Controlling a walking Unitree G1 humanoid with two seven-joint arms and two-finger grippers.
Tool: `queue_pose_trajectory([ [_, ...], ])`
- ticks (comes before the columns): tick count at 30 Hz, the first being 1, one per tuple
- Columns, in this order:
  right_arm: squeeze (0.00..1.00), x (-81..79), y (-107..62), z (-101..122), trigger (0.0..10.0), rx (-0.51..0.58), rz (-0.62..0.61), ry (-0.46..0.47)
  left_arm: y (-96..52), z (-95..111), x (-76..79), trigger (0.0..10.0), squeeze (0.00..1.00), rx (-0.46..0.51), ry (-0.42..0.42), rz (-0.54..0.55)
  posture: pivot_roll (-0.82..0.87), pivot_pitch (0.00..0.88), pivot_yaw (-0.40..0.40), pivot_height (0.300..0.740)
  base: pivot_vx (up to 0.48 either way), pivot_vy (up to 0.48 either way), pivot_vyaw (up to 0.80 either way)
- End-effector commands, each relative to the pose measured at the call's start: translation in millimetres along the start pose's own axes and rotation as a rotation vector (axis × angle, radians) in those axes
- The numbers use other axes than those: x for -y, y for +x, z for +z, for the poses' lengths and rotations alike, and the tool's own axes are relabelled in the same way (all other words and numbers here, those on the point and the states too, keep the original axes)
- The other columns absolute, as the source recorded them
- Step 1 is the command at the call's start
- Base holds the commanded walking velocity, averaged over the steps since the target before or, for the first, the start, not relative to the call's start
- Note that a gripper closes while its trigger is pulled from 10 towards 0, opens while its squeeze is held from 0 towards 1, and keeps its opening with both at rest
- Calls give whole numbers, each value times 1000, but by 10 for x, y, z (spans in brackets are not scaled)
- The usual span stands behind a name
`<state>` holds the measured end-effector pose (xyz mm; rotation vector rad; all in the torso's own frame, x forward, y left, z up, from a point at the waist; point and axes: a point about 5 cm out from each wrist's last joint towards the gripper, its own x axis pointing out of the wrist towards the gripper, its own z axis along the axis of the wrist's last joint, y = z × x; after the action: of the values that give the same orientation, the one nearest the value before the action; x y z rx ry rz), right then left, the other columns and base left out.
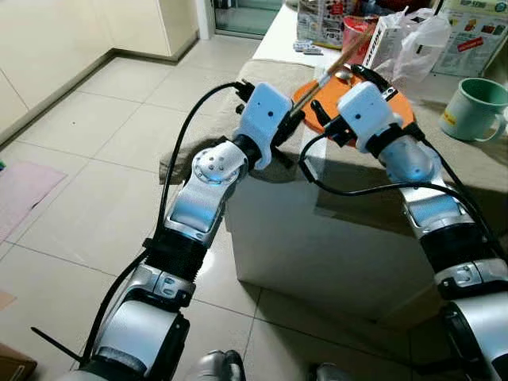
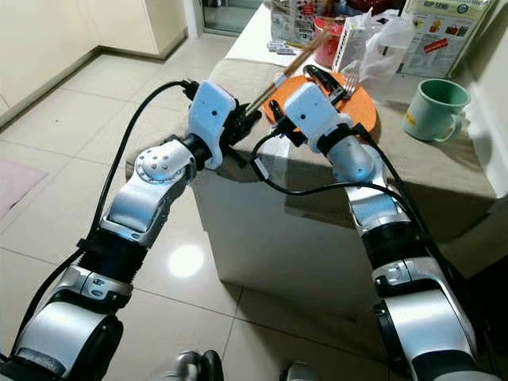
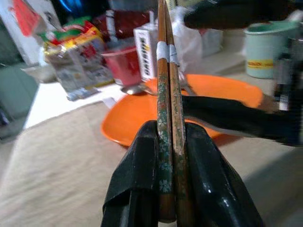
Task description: Setting the table
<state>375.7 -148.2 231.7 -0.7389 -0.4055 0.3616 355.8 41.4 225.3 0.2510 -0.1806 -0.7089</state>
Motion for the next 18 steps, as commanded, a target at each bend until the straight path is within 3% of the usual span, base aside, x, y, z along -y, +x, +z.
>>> queue_pose_trajectory([
  [1, 0, 28, 53, 89, 10000, 46, -2, -50, 3, 1, 62, 0, 0, -11, -5, -32, -163, 65, 42, 740, 0, 0, 0],
  [11, 0, 42, 102, 91, 10000, 62, -11, -115, -9, 20, 71, 0, 0, -20, -6, -43, -164, 66, 40, 740, 0, 0, 0],
  [18, 0, 33, 126, 83, 10000, 79, -14, -256, -32, 169, 125, 0, 0, 37, -18, -80, -161, 73, 41, 740, 0, 0, 0],
])
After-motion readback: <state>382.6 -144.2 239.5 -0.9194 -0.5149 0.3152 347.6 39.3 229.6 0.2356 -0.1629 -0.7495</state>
